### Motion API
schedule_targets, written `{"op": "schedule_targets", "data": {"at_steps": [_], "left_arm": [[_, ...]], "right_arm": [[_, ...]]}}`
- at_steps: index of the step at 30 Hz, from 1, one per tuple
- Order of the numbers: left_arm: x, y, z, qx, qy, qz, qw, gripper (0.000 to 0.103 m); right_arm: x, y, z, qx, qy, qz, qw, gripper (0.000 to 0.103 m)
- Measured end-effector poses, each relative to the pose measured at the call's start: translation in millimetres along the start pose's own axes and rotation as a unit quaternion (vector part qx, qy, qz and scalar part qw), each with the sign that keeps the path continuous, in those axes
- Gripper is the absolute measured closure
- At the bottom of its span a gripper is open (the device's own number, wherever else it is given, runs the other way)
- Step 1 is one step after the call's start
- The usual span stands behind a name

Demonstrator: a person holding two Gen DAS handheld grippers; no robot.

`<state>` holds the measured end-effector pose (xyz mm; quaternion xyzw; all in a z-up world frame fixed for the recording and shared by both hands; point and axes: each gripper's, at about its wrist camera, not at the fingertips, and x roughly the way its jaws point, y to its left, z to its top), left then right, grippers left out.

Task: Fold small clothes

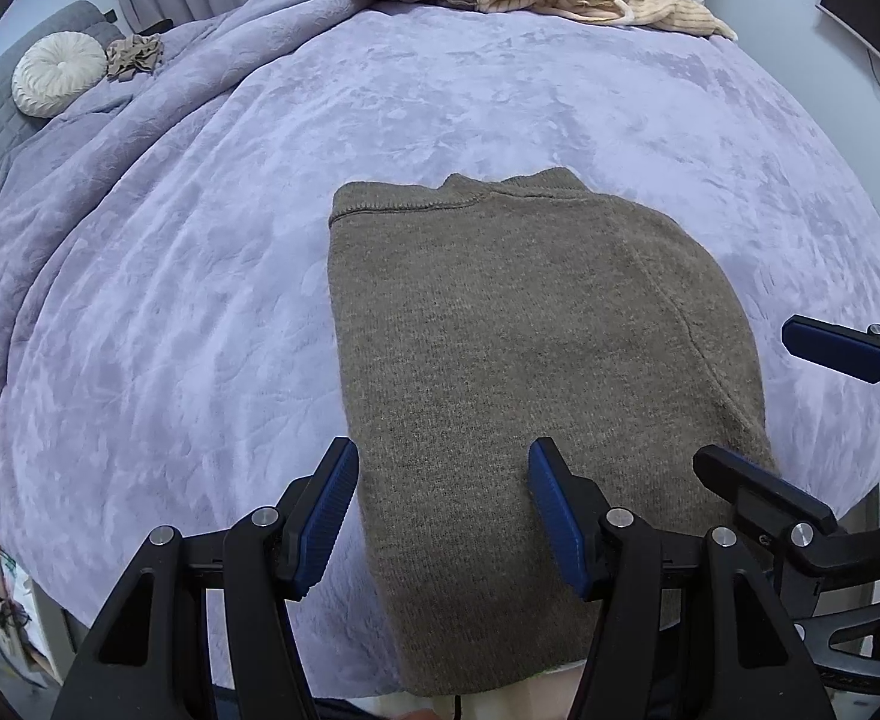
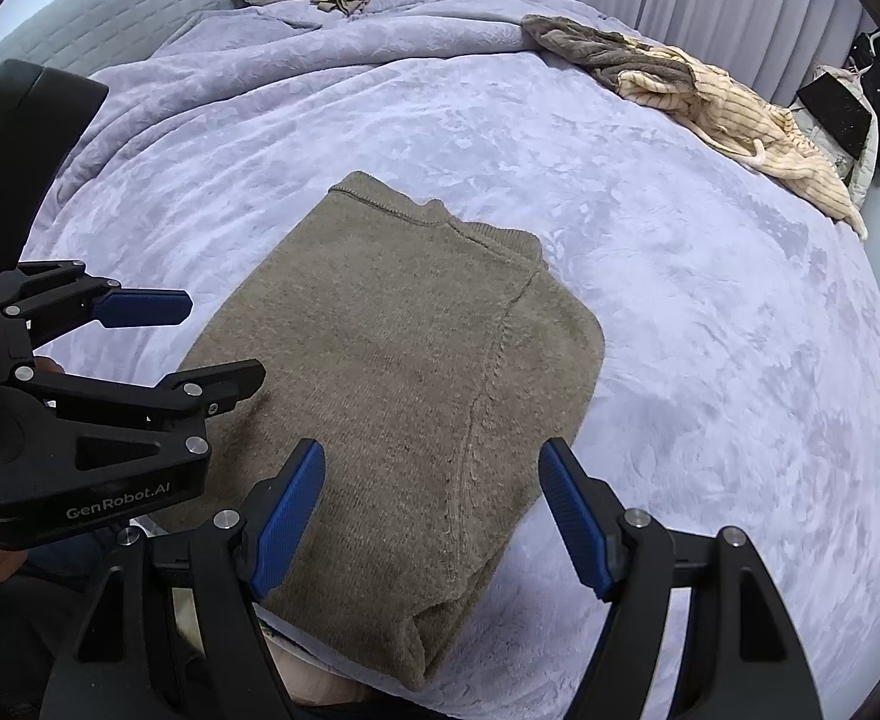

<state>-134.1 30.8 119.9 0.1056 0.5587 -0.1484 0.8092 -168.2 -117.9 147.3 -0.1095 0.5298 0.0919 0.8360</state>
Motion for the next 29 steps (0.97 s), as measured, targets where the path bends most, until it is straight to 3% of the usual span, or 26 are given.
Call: {"op": "schedule_targets", "data": {"at_steps": [29], "left_arm": [[13,35,3,-0.046,0.011,-0.030,0.9984,0.042]], "right_arm": [[12,21,17,-0.021,0.034,-0.015,0.999,0.026]]}}
